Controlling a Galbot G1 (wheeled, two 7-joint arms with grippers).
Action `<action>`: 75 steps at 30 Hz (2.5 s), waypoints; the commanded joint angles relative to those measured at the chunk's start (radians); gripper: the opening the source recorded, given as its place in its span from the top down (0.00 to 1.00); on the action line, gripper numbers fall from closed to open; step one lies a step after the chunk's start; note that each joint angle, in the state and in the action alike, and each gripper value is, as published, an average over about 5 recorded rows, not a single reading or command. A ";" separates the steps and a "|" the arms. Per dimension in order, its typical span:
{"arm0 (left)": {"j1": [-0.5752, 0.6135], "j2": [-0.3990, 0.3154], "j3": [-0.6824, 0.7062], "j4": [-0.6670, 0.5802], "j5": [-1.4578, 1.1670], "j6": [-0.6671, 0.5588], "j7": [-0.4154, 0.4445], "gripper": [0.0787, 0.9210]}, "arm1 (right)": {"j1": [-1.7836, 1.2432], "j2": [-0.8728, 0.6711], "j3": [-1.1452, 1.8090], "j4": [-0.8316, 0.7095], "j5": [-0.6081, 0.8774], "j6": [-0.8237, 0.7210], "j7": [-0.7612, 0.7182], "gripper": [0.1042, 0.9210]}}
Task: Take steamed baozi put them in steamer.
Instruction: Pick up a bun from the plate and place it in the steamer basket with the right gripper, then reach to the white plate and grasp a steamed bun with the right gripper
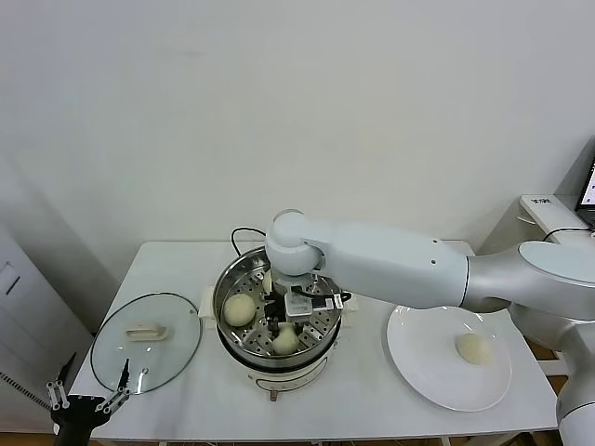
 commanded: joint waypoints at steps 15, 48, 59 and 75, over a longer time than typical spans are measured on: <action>-0.008 -0.041 0.005 -0.004 0.019 0.008 0.002 0.12 | 0.239 -0.230 0.072 -0.310 0.501 -0.483 0.071 0.12; -0.055 -0.030 0.070 -0.002 0.117 0.052 0.002 0.12 | -0.558 -0.633 0.581 -0.512 0.012 -0.503 0.033 0.12; -0.061 -0.038 0.079 0.003 0.130 0.055 0.002 0.12 | -0.586 -0.620 0.577 -0.503 0.029 -0.524 0.060 0.12; -0.062 -0.034 0.080 0.010 0.128 0.049 0.002 0.12 | -0.570 -0.611 0.566 -0.461 -0.007 -0.508 0.114 0.41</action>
